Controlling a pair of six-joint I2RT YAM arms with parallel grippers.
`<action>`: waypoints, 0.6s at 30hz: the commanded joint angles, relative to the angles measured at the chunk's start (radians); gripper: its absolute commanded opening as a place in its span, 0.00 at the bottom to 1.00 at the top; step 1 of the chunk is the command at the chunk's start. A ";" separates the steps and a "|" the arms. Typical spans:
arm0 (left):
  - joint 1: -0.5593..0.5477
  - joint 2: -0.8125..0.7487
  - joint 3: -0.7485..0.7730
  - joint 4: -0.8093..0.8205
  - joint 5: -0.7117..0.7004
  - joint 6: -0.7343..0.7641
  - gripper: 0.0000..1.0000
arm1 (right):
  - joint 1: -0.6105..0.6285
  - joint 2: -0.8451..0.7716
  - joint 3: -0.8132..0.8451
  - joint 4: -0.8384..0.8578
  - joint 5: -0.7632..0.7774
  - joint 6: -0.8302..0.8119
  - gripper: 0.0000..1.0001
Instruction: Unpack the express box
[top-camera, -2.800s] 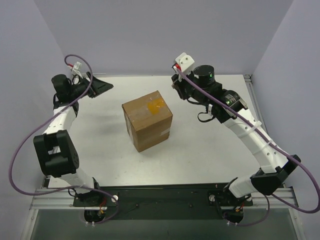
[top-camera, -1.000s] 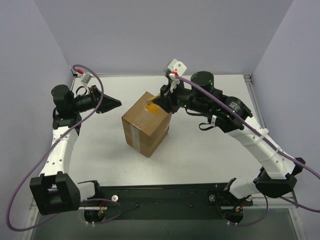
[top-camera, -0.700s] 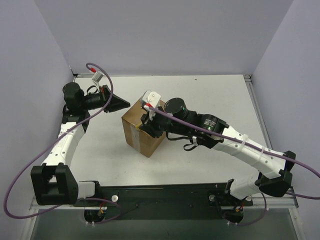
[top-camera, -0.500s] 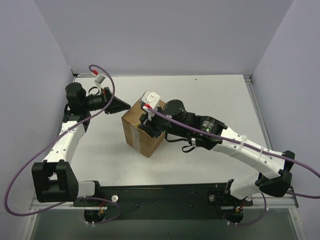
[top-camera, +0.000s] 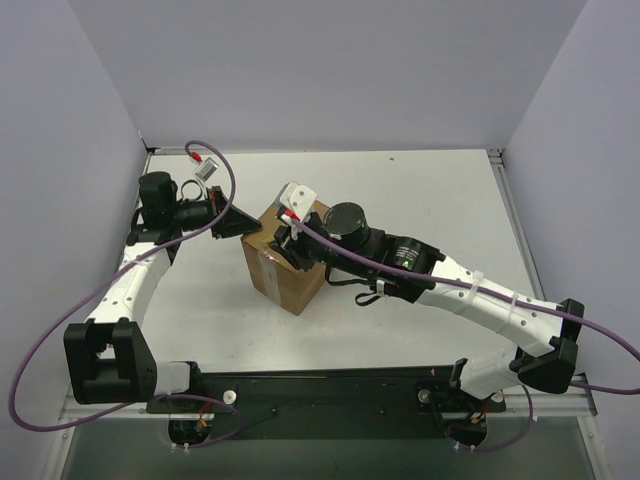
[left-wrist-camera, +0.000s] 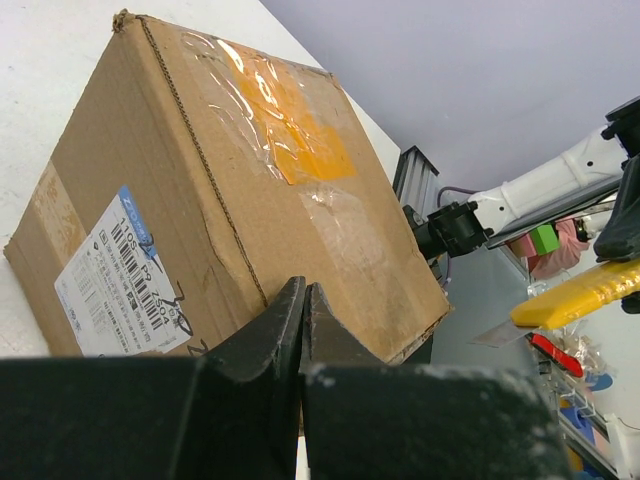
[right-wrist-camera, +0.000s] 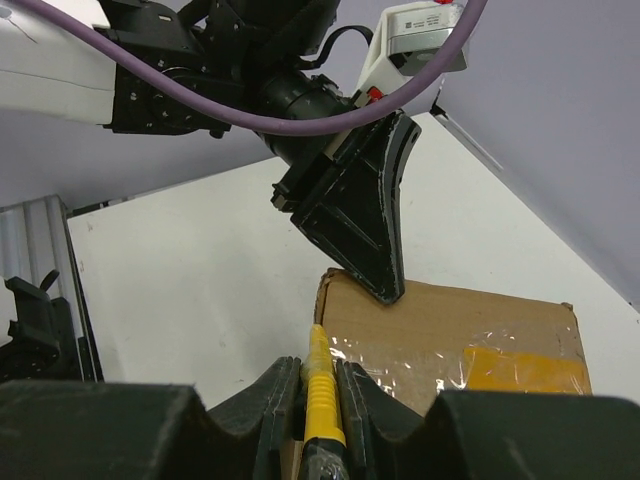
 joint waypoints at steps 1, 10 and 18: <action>0.000 -0.005 -0.039 -0.079 -0.035 0.072 0.00 | 0.008 0.011 0.001 0.096 0.011 -0.018 0.00; 0.000 -0.002 -0.036 -0.061 -0.030 0.064 0.00 | -0.014 0.055 0.024 0.086 -0.035 0.022 0.00; -0.001 0.006 -0.033 -0.044 -0.027 0.050 0.00 | -0.032 0.081 0.036 0.076 -0.057 0.042 0.00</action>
